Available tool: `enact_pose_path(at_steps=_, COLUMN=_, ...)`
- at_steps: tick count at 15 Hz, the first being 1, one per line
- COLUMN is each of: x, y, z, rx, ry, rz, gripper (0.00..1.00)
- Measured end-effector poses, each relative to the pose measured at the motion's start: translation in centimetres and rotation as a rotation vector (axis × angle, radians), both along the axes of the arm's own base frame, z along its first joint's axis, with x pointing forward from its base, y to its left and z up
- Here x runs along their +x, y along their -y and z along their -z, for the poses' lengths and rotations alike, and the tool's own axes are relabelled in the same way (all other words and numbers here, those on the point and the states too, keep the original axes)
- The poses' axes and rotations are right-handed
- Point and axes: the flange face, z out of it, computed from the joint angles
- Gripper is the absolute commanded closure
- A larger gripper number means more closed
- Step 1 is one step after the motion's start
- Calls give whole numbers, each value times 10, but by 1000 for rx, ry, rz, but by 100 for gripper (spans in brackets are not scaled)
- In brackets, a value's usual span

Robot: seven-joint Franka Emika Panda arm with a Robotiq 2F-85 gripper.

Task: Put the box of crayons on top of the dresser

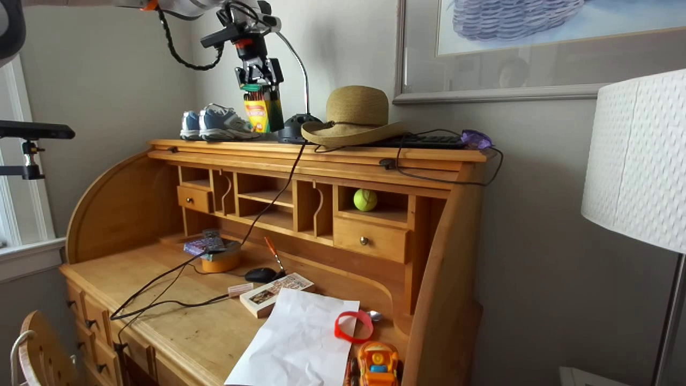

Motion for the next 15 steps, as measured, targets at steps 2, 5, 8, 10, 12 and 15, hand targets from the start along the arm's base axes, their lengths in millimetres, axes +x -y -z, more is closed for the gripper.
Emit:
enact_pose_path(at_steps=2, x=-2, y=3, z=-4, rx=-5, ry=-9, rz=8, gripper=43)
enact_pose_path(at_steps=5, x=-3, y=4, z=-4, rx=-2, ry=-35, rz=11, gripper=43)
enact_pose_path(at_steps=8, x=0, y=5, z=-1, rx=26, ry=-34, rz=7, gripper=18)
enact_pose_path(at_steps=10, x=2, y=8, z=0, rx=31, ry=-32, rz=10, gripper=43)
enact_pose_path(at_steps=12, x=2, y=9, z=0, rx=30, ry=-32, rz=11, gripper=43)
enact_pose_path(at_steps=15, x=4, y=9, z=4, rx=25, ry=-37, rz=12, gripper=43)
